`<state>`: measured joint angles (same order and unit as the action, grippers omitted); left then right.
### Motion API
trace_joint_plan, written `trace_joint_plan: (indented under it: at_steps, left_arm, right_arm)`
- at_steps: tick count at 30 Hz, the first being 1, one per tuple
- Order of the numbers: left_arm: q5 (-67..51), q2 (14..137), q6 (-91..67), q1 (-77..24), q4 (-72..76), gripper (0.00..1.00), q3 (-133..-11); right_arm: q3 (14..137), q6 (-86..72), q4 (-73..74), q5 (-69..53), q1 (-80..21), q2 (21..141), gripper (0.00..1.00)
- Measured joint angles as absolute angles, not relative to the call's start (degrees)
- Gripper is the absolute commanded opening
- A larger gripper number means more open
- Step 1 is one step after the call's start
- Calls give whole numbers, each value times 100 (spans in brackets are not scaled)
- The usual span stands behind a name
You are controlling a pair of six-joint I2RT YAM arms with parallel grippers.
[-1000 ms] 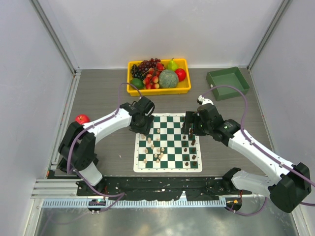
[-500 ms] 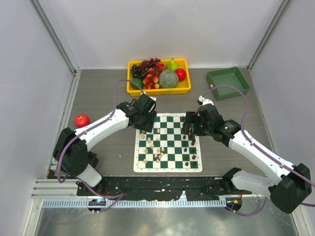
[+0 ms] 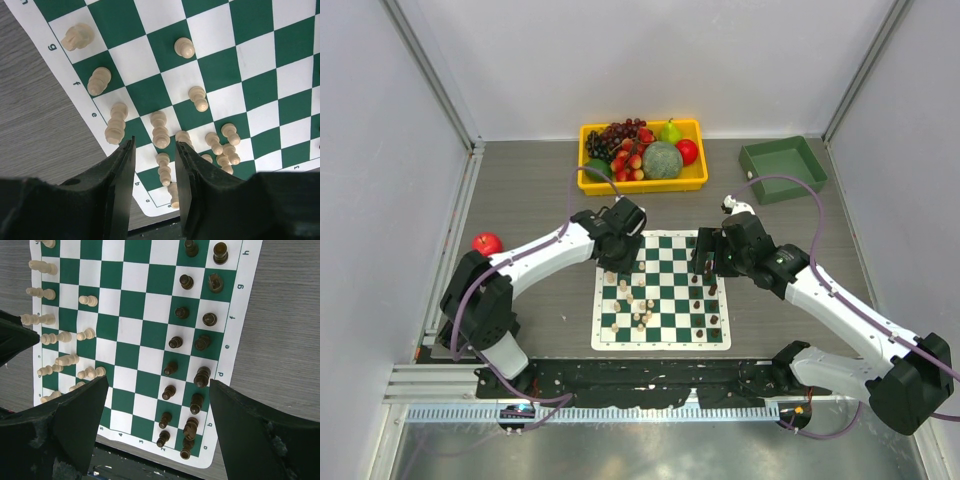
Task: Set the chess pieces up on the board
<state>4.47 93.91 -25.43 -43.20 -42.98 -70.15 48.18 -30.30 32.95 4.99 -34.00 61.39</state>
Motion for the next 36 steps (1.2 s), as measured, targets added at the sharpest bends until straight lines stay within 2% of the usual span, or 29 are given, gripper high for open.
trace_joint_plan:
  at_steps: [36]
  left_arm:
    - [386,9918,-2504,-4429,-4318,35,-7028]
  right_arm:
    - [4799,-3033,3297,499,-3400,6139,88]
